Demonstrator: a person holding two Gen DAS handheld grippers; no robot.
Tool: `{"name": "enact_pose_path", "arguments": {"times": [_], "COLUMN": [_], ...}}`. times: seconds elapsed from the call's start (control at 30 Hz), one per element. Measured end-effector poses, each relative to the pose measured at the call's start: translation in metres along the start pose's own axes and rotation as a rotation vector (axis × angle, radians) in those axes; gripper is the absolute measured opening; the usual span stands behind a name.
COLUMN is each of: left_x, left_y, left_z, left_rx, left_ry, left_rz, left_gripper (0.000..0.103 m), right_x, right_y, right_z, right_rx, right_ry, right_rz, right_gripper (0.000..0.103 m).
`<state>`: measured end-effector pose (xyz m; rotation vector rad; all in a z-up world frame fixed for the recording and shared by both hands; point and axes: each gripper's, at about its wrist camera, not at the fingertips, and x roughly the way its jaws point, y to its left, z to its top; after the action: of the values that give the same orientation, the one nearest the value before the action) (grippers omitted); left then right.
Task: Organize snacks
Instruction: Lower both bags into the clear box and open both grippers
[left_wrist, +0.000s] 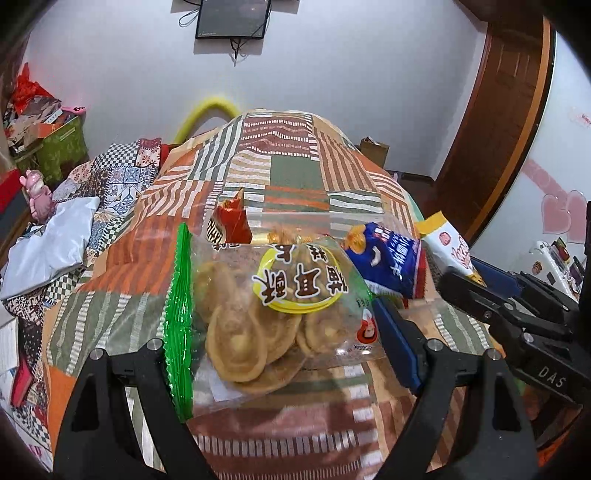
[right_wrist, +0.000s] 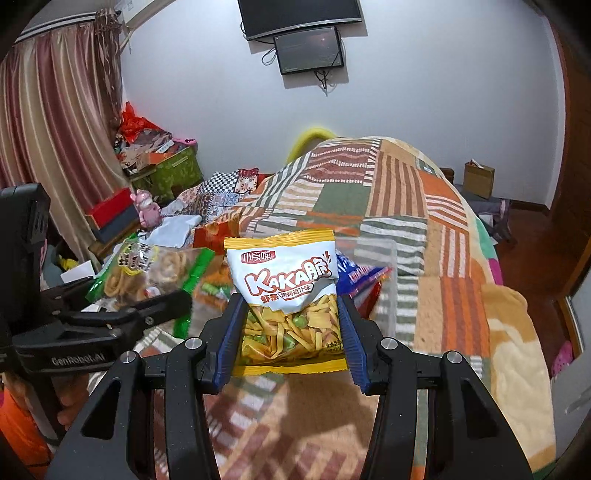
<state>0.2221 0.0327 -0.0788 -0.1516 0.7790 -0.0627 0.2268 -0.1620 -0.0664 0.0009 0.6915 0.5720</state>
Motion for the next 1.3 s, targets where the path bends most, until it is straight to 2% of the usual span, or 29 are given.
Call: {"name": "enact_pose_path", "arguments": {"times": [0.5, 0.8, 1.0, 1.13, 1.3], "left_x": [0.041, 0.06, 0.058, 0.052, 0.039], "left_y": [0.012, 0.017, 0.022, 0.024, 0.022], "left_z": [0.013, 0.01, 0.009, 0.007, 0.006], "left_rx": [0.019, -0.001, -0.021, -0.042, -0.033], "left_ry": [0.009, 0.04, 0.058, 0.058, 0.037], "left_rz": [0.024, 0.015, -0.006, -0.028, -0.028], "left_gripper": [0.084, 0.084, 0.085, 0.086, 0.088], "right_x": [0.047, 0.056, 0.056, 0.05, 0.038], "right_y": [0.002, 0.004, 0.006, 0.006, 0.003], "right_z": [0.006, -0.001, 0.0, 0.001, 0.005], "right_rx": [-0.022, -0.046, -0.054, -0.055, -0.043], "right_ry": [0.061, 0.09, 0.103, 0.089, 0.068], "right_rz": [-0.001, -0.005, -0.013, -0.029, -0.021], "right_gripper": [0.046, 0.047, 0.051, 0.065, 0.066]}}
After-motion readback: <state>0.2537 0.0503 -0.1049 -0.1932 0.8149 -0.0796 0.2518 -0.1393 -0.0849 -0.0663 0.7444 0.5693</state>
